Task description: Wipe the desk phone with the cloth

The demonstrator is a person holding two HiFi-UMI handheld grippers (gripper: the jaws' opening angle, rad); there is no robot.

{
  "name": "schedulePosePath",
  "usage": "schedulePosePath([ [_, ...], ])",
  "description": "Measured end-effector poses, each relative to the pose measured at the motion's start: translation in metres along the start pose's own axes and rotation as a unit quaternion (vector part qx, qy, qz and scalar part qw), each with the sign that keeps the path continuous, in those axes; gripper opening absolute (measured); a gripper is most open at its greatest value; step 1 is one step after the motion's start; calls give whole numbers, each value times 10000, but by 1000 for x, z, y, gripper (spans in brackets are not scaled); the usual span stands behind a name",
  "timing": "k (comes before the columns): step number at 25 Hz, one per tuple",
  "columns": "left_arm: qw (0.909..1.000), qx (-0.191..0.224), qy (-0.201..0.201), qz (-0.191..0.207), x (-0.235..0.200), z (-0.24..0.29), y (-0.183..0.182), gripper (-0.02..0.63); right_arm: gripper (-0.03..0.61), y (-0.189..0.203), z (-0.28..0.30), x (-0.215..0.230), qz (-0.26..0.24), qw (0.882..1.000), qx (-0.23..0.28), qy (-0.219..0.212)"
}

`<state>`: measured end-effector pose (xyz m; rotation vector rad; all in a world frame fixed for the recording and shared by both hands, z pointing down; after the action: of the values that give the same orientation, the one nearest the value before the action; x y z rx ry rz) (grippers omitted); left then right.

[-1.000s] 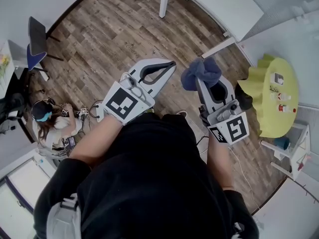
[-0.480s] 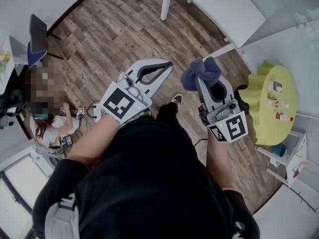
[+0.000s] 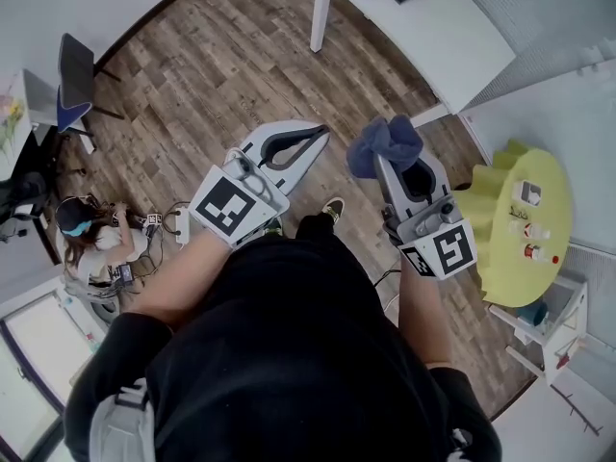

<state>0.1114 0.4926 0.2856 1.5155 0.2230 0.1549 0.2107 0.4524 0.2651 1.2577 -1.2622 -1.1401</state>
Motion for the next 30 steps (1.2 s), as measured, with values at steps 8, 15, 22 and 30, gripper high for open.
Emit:
schedulePosePath([
  [8, 9998, -44, -130, 120, 4, 61, -3, 11, 89, -1, -12, 55, -73, 9997, -87, -196],
  [15, 9996, 51, -272, 108, 12, 99, -6, 11, 89, -1, -24, 91, -31, 9994, -94, -338],
  [22, 9994, -50, -273, 208, 23, 117, -4, 9, 89, 0, -34, 110, 17, 9989, -140, -447],
  [30, 9995, -71, -290, 71, 6, 135, -7, 9, 89, -2, -22, 135, 0, 9988, -136, -473],
])
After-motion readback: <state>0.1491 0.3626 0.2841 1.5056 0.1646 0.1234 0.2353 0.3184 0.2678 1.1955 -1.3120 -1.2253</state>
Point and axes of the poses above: the fingertips, and each gripper's own axes: z forward along the fingers, x to its right, y out of its underside, the point moved 2 cm from there along -z, backward along the fingers, and after that the axes turned 10 degrees about -y, right-handed, at the moved point
